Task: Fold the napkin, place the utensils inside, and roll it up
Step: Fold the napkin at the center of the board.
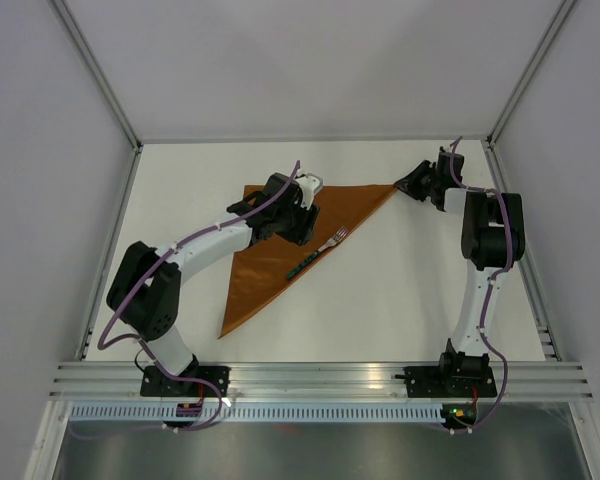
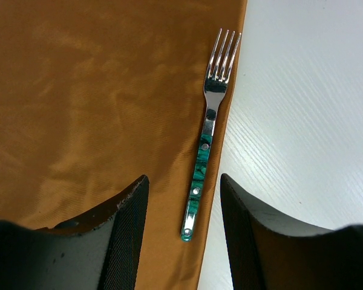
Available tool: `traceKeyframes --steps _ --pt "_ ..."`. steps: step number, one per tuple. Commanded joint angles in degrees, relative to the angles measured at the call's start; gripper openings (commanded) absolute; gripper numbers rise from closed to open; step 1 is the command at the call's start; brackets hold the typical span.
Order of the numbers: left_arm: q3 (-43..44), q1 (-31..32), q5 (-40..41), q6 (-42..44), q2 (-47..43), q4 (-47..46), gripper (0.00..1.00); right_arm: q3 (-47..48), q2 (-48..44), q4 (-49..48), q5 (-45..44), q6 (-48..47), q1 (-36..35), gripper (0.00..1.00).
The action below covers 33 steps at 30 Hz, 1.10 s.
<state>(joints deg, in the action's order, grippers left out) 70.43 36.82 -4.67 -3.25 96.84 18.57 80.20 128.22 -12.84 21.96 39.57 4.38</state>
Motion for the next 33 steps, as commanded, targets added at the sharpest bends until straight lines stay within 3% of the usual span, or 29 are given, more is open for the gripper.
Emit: traceKeyframes --steps 1,8,15,26,33 --pt "-0.4 -0.2 0.8 -2.2 -2.7 -1.3 0.56 0.4 2.2 0.8 -0.9 0.5 0.1 0.22" --pt "-0.8 -0.5 1.4 -2.5 -3.7 -1.2 0.56 -0.6 0.2 -4.3 2.6 -0.6 -0.2 0.08" --pt "-0.5 -1.3 2.6 -3.6 -4.4 -1.2 0.56 -1.5 -5.5 -6.0 5.2 -5.5 -1.8 0.03" --pt "0.4 -3.8 4.4 -8.4 -6.5 -0.1 0.57 -5.4 -21.3 -3.1 7.3 -16.4 -10.1 0.02" --pt "4.8 -6.1 13.5 -14.0 -8.6 5.6 0.54 -9.4 -30.1 2.5 11.2 -24.7 -17.9 0.02"
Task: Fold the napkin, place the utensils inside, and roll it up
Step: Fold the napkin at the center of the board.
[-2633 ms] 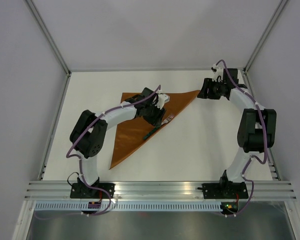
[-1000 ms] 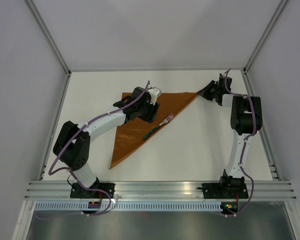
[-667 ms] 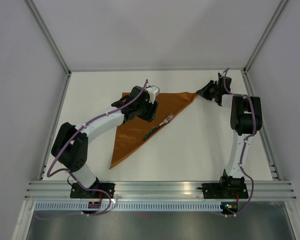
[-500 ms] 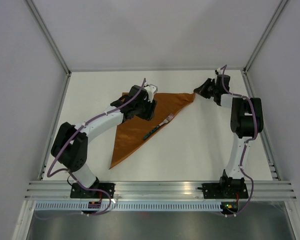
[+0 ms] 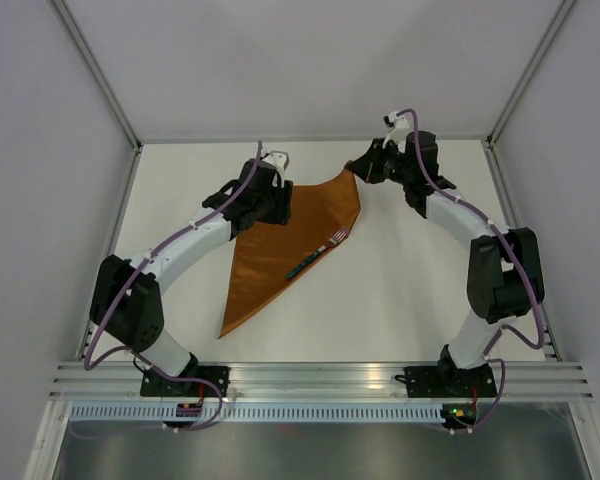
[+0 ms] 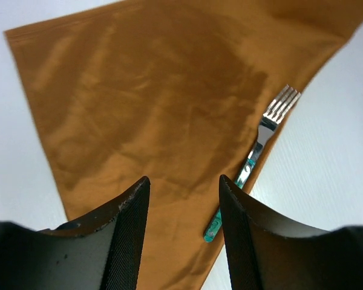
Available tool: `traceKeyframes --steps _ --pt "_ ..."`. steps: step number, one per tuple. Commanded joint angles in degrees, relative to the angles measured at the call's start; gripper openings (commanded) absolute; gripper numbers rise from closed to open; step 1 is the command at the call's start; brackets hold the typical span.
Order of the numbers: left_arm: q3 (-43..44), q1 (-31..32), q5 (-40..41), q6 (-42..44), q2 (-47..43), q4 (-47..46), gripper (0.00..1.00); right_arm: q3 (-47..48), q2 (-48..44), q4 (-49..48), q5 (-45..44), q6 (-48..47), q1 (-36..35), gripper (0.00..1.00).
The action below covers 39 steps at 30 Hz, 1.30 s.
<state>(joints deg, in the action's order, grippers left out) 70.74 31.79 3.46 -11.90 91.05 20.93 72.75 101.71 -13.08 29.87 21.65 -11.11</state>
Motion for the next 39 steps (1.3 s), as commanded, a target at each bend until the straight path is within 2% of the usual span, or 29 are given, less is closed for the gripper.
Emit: traceKeyframes --steps 1,8,15,21,29,31,36,38,39 --pt "5.0 -1.5 6.0 -6.1 -3.1 5.1 0.54 -2.3 -4.4 3.8 3.3 -8.2 -5.1 0.02" --pt "7.2 -1.6 7.7 -7.7 -7.0 8.5 0.55 -5.3 -6.1 10.5 0.6 -18.2 -16.9 0.02" --pt "8.0 -1.6 8.6 -7.6 -9.6 11.4 0.56 -4.3 -2.2 14.4 -2.6 -20.1 -25.7 0.02" --pt "8.3 -1.6 8.2 -6.9 -10.1 12.1 0.56 -4.6 0.5 15.9 -5.1 -22.7 -30.0 0.02" --pt "7.8 -1.6 7.2 -6.7 -9.6 12.4 0.56 -3.9 4.0 17.7 -6.8 -24.6 -31.5 0.02" --pt "7.7 -1.6 7.1 -6.9 -9.6 12.5 0.56 -4.0 4.4 18.2 -6.8 -25.3 -31.9 0.04" --pt "7.1 -1.6 6.7 -7.7 -9.3 12.4 0.57 -3.2 5.2 19.2 -6.5 -25.6 -32.2 0.22" --pt "6.7 -1.6 6.2 -8.1 -9.6 12.3 0.57 -2.8 5.6 19.1 -6.1 -25.3 -32.3 0.22" --pt "6.4 -1.6 6.1 -8.6 -9.6 12.2 0.57 -2.5 5.7 19.3 -6.0 -25.4 -32.5 0.27"
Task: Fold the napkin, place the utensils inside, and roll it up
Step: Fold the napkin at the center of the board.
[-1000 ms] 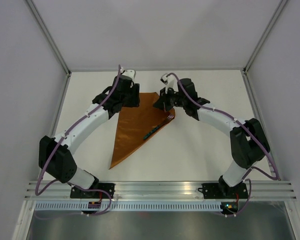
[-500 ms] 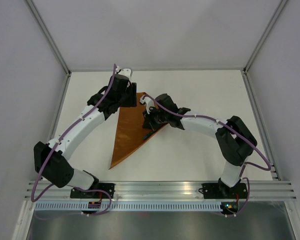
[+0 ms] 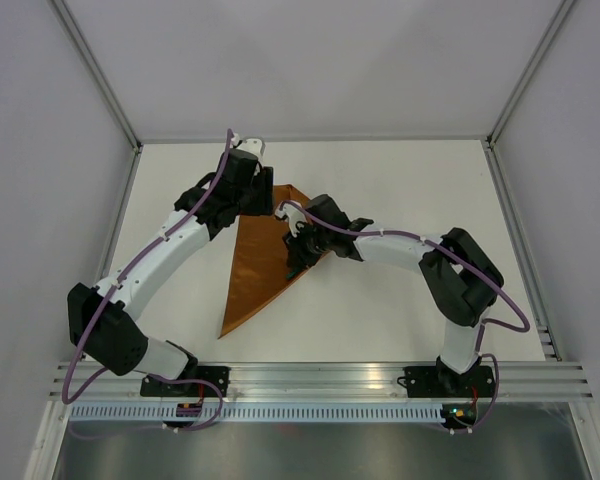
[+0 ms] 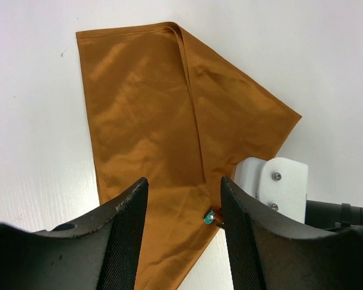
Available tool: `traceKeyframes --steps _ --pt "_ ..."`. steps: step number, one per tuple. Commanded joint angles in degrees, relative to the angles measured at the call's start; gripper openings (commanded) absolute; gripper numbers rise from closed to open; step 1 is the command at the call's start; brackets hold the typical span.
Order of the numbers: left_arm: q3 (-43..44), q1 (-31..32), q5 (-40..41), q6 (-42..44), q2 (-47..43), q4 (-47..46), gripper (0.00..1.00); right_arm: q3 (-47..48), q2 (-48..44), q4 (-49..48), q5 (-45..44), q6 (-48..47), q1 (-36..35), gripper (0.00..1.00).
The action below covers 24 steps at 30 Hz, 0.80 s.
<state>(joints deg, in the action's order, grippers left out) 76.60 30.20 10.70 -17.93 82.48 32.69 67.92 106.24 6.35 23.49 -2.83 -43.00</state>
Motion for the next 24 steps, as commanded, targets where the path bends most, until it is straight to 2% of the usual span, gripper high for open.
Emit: traceKeyframes --steps 1,4,7,15,19,22,24 --pt "0.4 0.0 -1.3 -2.7 -1.2 0.4 0.57 2.6 1.2 0.1 0.5 -0.9 -0.8 0.32" --pt "-0.3 0.0 -2.3 -3.8 -1.5 0.5 0.59 3.4 1.3 0.6 1.5 -1.0 -1.1 0.48" --pt "-1.8 0.0 -1.0 -6.8 -2.6 0.5 0.60 4.2 0.8 0.7 2.0 -0.9 -1.4 0.56" --pt "-10.1 -2.0 5.0 -20.2 -11.0 0.6 0.66 2.9 -4.0 -0.5 1.9 -2.5 -2.2 0.59" --pt "-18.5 -4.9 6.2 -28.2 -17.5 0.8 0.67 -1.2 -9.8 -1.3 1.7 -7.3 -2.4 0.56" --pt "-22.9 -7.8 8.6 -32.9 -23.0 2.1 0.68 -8.1 -16.3 -5.7 -2.4 -13.3 -5.1 0.57" --pt "-23.9 -12.5 7.4 -34.2 -25.3 2.5 0.69 -10.9 -18.5 -8.0 -6.9 -18.7 -11.2 0.58"
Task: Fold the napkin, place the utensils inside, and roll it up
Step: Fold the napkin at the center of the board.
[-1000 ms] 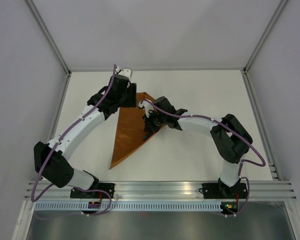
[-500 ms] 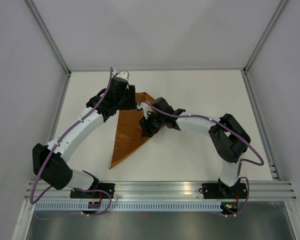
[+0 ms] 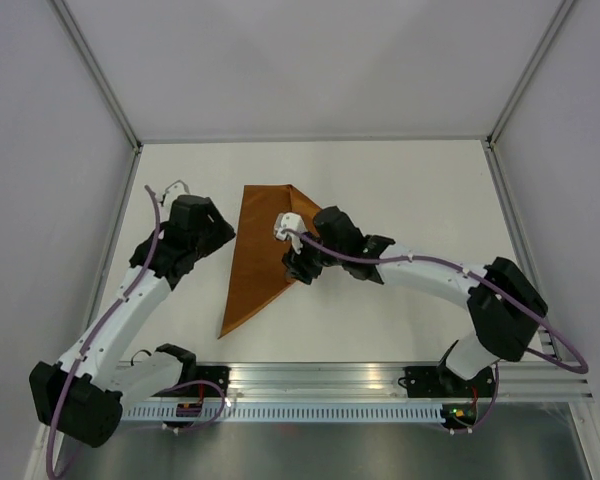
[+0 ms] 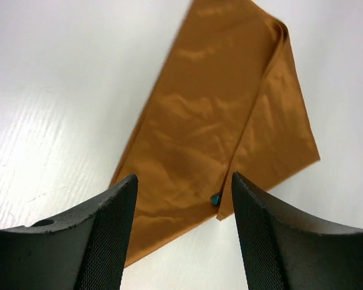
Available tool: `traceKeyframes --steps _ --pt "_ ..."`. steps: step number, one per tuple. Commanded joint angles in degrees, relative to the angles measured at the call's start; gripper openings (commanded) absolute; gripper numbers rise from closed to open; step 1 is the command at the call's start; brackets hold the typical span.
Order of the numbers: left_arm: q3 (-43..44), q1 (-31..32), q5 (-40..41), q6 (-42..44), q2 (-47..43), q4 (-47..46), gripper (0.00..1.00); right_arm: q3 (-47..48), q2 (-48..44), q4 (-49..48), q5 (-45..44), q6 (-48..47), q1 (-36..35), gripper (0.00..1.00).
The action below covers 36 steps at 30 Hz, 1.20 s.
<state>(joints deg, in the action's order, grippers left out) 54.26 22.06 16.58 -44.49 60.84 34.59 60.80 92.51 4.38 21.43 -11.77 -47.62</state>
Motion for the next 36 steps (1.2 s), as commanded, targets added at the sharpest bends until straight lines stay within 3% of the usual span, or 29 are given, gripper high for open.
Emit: traceKeyframes --steps 1,6,9,15,25,36 --pt "-1.7 -5.8 0.0 -7.6 -4.9 0.6 0.69 -6.1 -6.1 -8.1 -9.1 -11.4 -8.8 0.57" --pt "-3.3 -8.4 -1.9 -8.7 -6.9 2.3 0.68 -11.2 -6.2 -16.3 -19.6 -19.0 -21.6 0.56" --pt "-5.7 -9.1 -1.9 -9.8 -8.3 2.0 0.69 -15.5 -2.8 -26.2 -28.4 -25.3 -29.3 0.57" --pt "-5.7 -9.2 -2.2 -9.9 -7.8 0.2 0.69 -14.9 8.6 -40.1 -38.8 -32.6 -35.9 0.55" --pt "-5.4 -9.3 -1.1 -8.3 -6.5 -1.2 0.69 -9.6 18.5 -48.8 -37.3 -37.0 -37.8 0.54" --pt "-4.6 -10.2 -1.7 -5.9 -7.4 -1.0 0.69 -6.3 19.5 -43.9 -28.7 -32.9 -38.5 0.50"
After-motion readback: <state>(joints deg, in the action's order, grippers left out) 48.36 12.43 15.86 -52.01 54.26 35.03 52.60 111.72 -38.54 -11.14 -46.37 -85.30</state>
